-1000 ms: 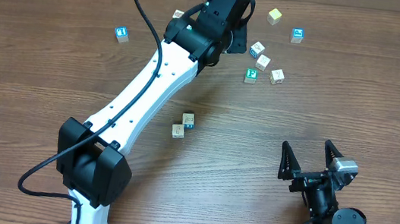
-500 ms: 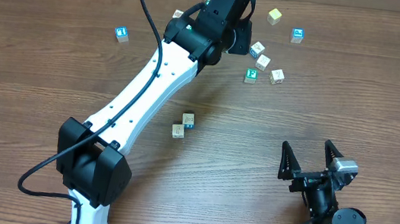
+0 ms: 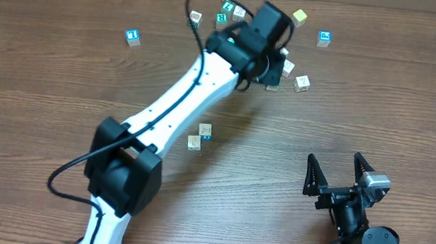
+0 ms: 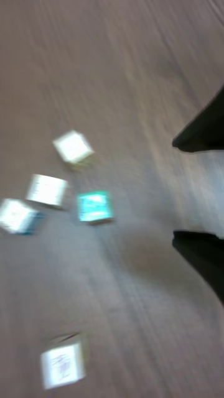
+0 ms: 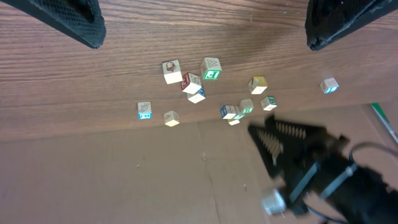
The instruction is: Form a circle
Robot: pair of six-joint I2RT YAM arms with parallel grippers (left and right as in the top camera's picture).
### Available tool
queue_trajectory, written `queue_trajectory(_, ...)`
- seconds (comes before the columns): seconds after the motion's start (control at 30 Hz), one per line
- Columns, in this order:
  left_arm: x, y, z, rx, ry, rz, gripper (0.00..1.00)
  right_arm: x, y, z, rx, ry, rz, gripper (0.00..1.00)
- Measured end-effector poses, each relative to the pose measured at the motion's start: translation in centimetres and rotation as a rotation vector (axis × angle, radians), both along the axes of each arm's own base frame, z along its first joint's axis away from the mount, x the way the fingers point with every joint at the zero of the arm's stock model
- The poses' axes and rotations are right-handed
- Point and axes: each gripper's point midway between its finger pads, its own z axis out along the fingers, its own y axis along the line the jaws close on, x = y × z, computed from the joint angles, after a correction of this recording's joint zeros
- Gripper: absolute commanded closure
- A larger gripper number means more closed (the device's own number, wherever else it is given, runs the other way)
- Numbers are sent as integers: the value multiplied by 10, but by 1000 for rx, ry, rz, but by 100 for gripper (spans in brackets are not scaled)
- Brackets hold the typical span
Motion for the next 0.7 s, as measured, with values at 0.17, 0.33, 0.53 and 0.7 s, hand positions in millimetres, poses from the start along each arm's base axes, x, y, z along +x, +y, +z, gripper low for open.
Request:
queue_trajectory(0.17,-46,19,-32,138,194,-32,96,0,0,0,0,0,-1,0)
queue_trajectory(0.33,-97,53,-43,276,405,-34,96,0,0,0,-1,0,-1,0)
queue_trajectory(0.53,-134,74,-43,406,524,-52,96,0,0,0,0,0,-1,0)
queue_trajectory(0.7,-154,76,-45,495,543,-92,96,0,0,0,0,-1,-1,0)
